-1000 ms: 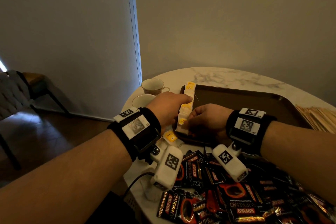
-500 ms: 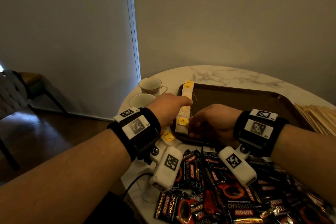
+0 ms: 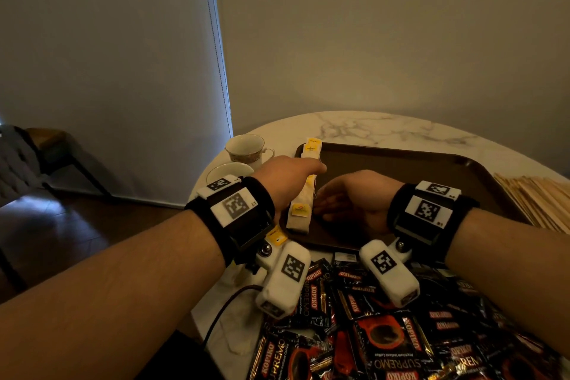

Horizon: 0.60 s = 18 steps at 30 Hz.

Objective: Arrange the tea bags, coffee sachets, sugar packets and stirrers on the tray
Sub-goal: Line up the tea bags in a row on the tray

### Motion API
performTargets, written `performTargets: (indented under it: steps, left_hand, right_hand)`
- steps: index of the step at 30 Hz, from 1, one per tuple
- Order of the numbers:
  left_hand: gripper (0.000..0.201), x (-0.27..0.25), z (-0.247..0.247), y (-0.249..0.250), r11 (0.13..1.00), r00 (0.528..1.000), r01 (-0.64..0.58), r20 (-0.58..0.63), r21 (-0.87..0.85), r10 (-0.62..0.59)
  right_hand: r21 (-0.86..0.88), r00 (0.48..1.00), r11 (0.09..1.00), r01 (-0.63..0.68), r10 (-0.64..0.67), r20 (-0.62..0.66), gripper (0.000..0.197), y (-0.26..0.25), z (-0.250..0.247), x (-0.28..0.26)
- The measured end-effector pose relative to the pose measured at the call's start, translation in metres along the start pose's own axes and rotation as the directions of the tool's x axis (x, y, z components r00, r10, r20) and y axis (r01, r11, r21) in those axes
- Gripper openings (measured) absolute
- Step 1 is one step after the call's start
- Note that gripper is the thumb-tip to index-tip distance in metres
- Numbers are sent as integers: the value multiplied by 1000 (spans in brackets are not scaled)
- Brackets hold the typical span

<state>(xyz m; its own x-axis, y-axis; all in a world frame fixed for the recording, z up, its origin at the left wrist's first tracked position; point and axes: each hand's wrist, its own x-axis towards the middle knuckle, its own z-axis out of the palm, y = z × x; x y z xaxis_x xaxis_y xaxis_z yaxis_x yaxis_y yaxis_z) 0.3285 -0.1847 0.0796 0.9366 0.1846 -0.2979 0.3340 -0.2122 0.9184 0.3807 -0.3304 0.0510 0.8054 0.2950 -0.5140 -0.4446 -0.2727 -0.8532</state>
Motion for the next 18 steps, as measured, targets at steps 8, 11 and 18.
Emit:
performTargets:
  steps: [8,11,18]
  left_hand:
    - [30,18,4,7,1000,998,18,-59,7,-17]
    - [23,21,7,8,999,997,37,-68,4,-37]
    - [29,32,7,13,1000,995,-1,-97,-11,0]
  right_hand:
    - [48,1000,999,17,-17,-6,21,-4,-7,9]
    - [31,1000,999,20,-21,18,20,-3,-7,12]
    - [58,991,994,97,-91,-99,20,-19,-18,27]
